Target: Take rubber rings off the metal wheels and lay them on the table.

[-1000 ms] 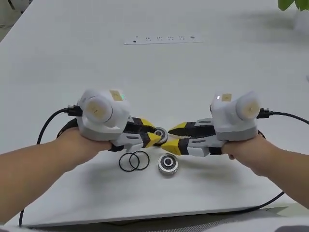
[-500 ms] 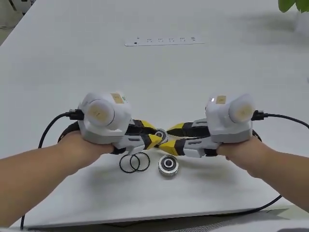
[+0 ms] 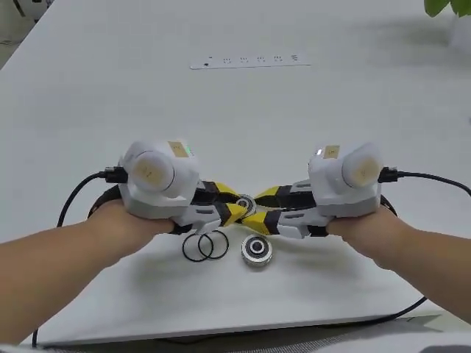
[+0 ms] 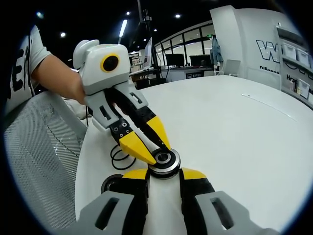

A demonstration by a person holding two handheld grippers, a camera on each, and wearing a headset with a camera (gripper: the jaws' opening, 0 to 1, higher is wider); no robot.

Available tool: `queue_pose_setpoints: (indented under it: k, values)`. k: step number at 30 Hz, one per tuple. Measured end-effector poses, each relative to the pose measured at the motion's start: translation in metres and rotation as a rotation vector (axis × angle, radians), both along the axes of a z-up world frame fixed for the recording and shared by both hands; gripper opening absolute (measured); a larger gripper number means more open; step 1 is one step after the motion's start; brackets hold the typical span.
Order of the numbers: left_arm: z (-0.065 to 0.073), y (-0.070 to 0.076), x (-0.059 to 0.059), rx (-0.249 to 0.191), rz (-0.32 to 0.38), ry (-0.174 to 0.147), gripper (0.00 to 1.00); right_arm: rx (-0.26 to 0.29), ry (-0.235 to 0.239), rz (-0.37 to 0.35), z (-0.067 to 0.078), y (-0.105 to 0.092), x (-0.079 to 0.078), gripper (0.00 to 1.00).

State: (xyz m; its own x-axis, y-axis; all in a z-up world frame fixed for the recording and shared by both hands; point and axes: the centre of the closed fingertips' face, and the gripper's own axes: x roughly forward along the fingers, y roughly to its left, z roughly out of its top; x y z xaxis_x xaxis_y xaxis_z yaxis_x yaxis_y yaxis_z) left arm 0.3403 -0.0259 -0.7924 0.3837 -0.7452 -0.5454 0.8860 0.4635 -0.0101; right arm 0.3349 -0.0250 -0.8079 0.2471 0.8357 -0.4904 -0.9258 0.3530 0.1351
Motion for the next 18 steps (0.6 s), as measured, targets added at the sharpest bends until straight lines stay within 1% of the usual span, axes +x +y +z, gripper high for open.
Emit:
queue_pose_setpoints:
  k: [2,18]
  values:
    - [-0.0001,-0.0001,-0.0002,0.001,0.0,0.0,0.13,0.005,0.006,-0.004,0.0002,-0.0009,0.0,0.21]
    - [0.0002,-0.0006,-0.0013,0.0,0.011,0.001,0.12,0.004,0.011,-0.007,0.001,-0.0057,-0.0023,0.13]
